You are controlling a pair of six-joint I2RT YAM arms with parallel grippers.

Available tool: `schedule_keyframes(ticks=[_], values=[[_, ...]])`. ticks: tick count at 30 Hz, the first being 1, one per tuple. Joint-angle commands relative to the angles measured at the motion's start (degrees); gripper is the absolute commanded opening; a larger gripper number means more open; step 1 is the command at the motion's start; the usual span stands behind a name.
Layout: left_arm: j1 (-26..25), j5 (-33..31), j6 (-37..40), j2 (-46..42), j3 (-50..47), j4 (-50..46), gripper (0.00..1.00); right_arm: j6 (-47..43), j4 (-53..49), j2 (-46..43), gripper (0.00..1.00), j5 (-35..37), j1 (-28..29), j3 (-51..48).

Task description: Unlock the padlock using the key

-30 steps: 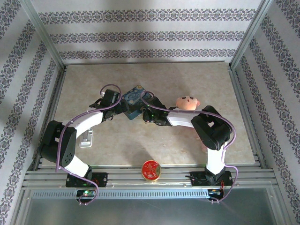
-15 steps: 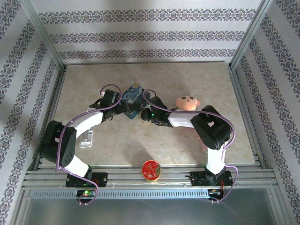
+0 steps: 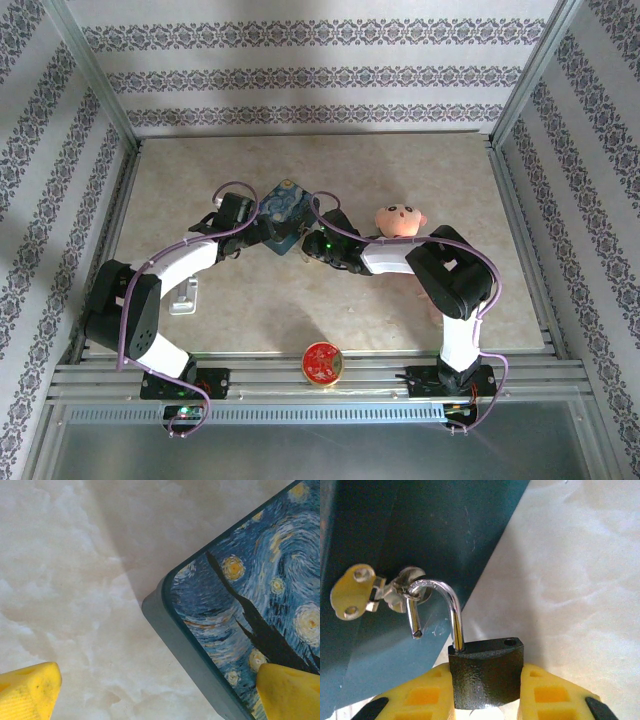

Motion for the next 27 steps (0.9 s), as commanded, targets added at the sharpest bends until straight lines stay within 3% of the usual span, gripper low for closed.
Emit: schedule_keyframes(ticks=[1, 27], values=[[-0.5, 0.51, 1.62, -0.35, -1.61, -2.97, 0.99, 2.77, 2.88, -2.14, 0.0, 2.28, -0.78, -0.99], [-0.51, 2.89, 1.0, -0.55, -3.43, -0.87, 0.99, 8.72, 10.43, -0.49, 0.0, 1.32, -1.04, -1.25]])
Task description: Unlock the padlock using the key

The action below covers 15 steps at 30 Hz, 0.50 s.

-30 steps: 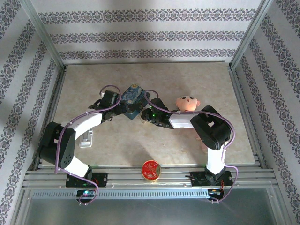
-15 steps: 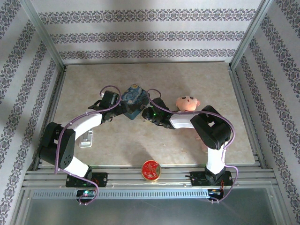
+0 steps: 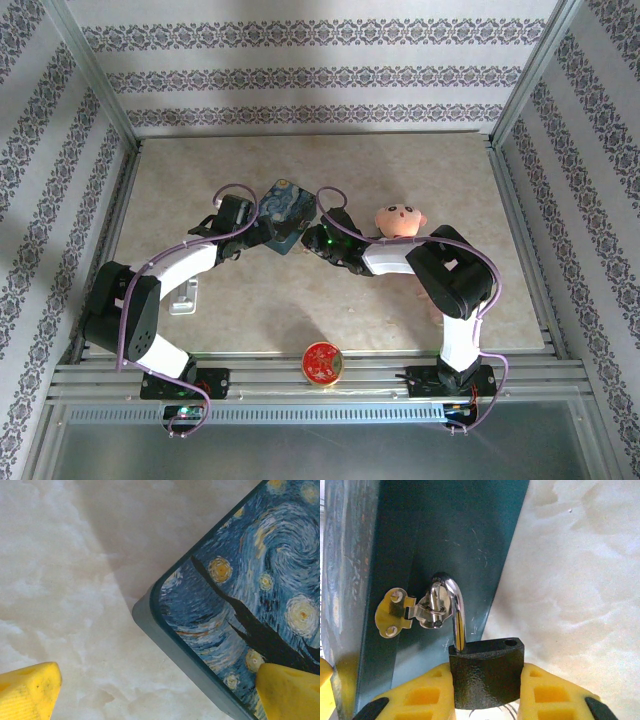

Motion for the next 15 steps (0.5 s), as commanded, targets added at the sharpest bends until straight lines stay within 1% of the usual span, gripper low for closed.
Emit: schedule_keyframes(ticks=[1, 15], values=[[-0.54, 1.38, 0.83, 0.0, -1.94, -3.05, 0.99, 1.66, 4.42, -0.35, 0.0, 0.66, -0.68, -0.2], [-0.54, 1.19, 1.36, -0.16, -1.84, -3.99, 0.99, 3.58, 7.53, 1.71, 0.0, 0.57, -1.78, 0.03]])
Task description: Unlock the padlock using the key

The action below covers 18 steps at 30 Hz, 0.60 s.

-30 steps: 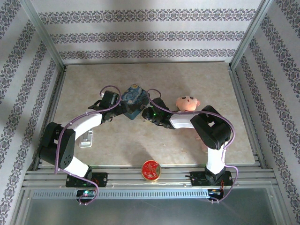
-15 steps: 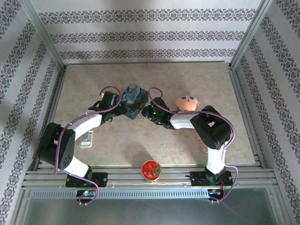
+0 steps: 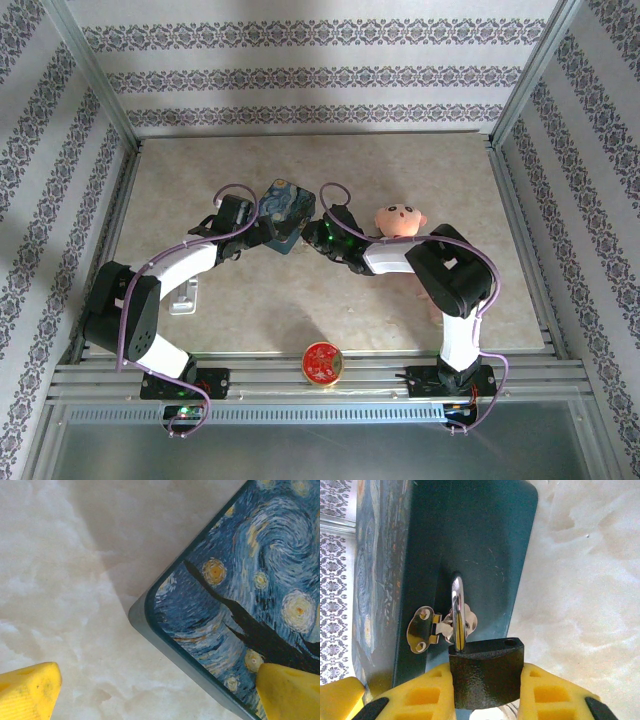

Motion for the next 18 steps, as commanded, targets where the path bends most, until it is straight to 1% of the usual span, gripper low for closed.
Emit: schedule_keyframes(ticks=[1, 9, 18], values=[[-0.54, 0.37, 1.41, -0.19, -1.82, -4.04, 0.99, 0.74, 2.99, 1.08, 0.0, 0.6, -1.05, 0.12], [-0.47, -0.15, 1.62, -0.42, -1.74, -4.52, 0.99, 1.05, 5.0, 0.86, 0.0, 1.47, -1.53, -1.01], [-0.47, -0.15, 1.58, -0.3, -1.81, -4.6, 0.99, 1.41, 7.21, 1.43, 0.0, 0.81, -2.1, -1.29]])
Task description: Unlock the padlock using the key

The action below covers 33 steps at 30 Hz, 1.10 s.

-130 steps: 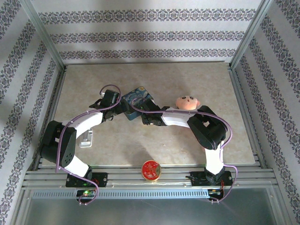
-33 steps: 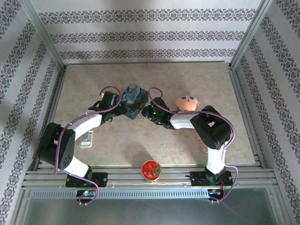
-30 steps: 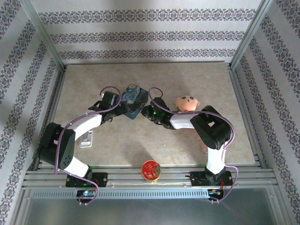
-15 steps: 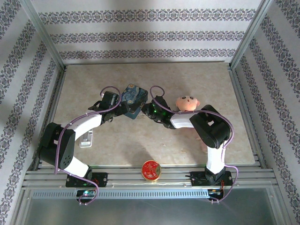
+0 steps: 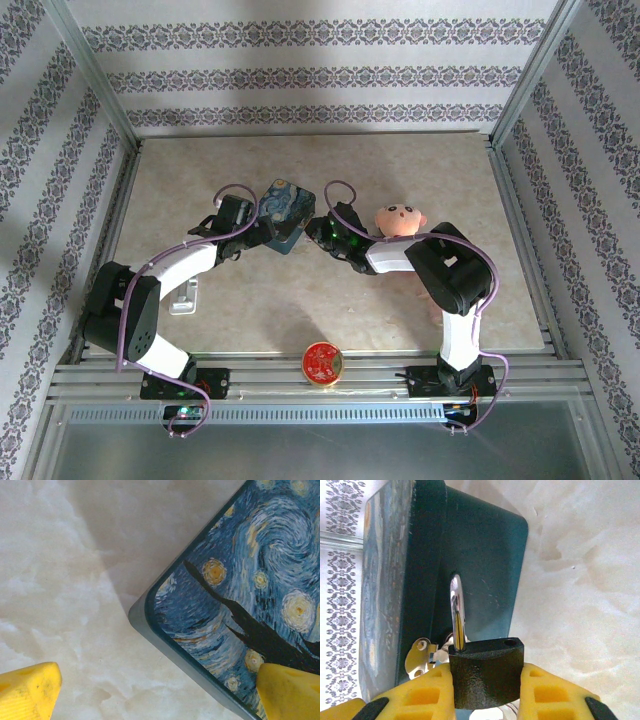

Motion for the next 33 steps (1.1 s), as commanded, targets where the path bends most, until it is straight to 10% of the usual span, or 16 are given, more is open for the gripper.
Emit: schedule_keyframes(ticks=[1, 11, 18, 33], values=[[-0.5, -0.15, 1.6, -0.24, -1.82, -4.59, 0.99, 0.09, 3.27, 0.75, 0.0, 0.49, -0.72, -0.37], [0.44, -1.35, 0.9, -0.49, -1.66, -4.17, 0.97, -5.8, -1.38, -5.36, 0.0, 2.59, -0.71, -3.89], [3.01, -0.5, 0.28, 0.06, -0.83, -1.31, 0.6, -11.64, -8.25, -12.79, 0.0, 3.91, 0.36, -7.89], [8.55, 4.27, 4.12, 9.0, 9.65, 3.96, 0.53, -26.31, -25.71, -22.47, 0.02, 6.58, 4.93, -9.23]])
